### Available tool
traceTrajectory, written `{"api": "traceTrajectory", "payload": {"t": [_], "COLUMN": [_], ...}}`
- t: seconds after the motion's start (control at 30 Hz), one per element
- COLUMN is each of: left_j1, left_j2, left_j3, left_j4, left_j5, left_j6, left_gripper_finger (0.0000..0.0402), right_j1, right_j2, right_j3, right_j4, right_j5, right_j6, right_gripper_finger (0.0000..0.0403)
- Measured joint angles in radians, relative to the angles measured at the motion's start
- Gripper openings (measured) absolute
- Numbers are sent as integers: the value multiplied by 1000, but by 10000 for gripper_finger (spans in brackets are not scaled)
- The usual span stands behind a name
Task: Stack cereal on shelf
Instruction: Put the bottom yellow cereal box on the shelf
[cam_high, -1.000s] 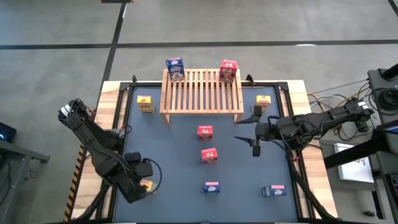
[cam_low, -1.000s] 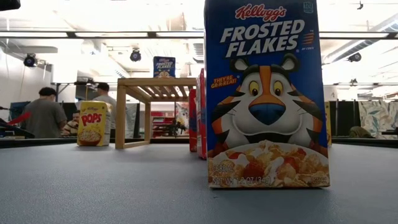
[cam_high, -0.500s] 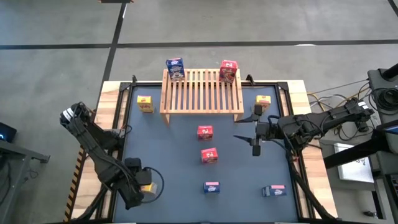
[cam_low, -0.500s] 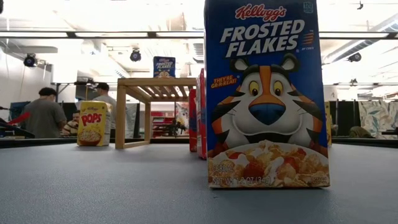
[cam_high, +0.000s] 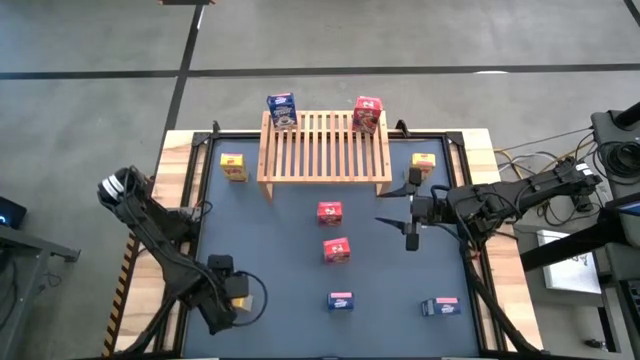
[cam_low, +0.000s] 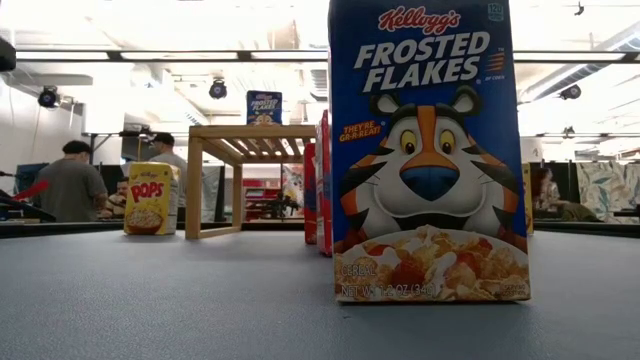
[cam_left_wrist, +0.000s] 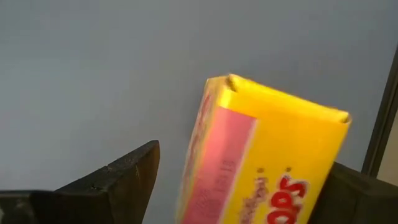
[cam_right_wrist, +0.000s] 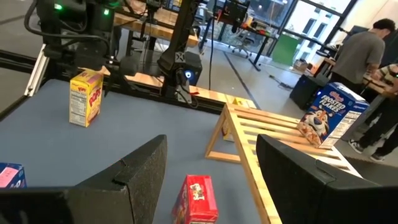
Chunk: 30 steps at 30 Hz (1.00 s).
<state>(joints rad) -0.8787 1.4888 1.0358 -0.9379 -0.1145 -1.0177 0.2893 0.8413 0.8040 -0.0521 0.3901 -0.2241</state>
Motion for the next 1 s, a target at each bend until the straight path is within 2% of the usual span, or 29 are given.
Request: {"api": "traceTrajectory", "payload": {"t": [0.37,0.43,0.6,0.7,0.87,1.0], "left_j1": [-63,-77,-161,-216,-250,-263], "left_j2": [-92,-103,-152,-167,-146,-125], "left_j3": [-133,-140,-172,-209,-282,-337], "left_j4": [116,118,130,159,306,433], "left_j5": [-33,-81,-286,-343,-411,-514], "left_j6": [-97,-114,-229,-316,-356,-355], "left_gripper_finger": [261,257,249,246,246,246], "right_j1": [0,0,0,0,0,0], "right_j2": [0,0,0,0,0,6], "right_j3": [0,0,0,1,1,1], "right_j4": [6,11,29,45,77,100], "right_j5": [0,0,0,0,1,2], "right_j6": [17,18,17,15,15,13], "right_gripper_finger": [237,237,237,237,237,237]}}
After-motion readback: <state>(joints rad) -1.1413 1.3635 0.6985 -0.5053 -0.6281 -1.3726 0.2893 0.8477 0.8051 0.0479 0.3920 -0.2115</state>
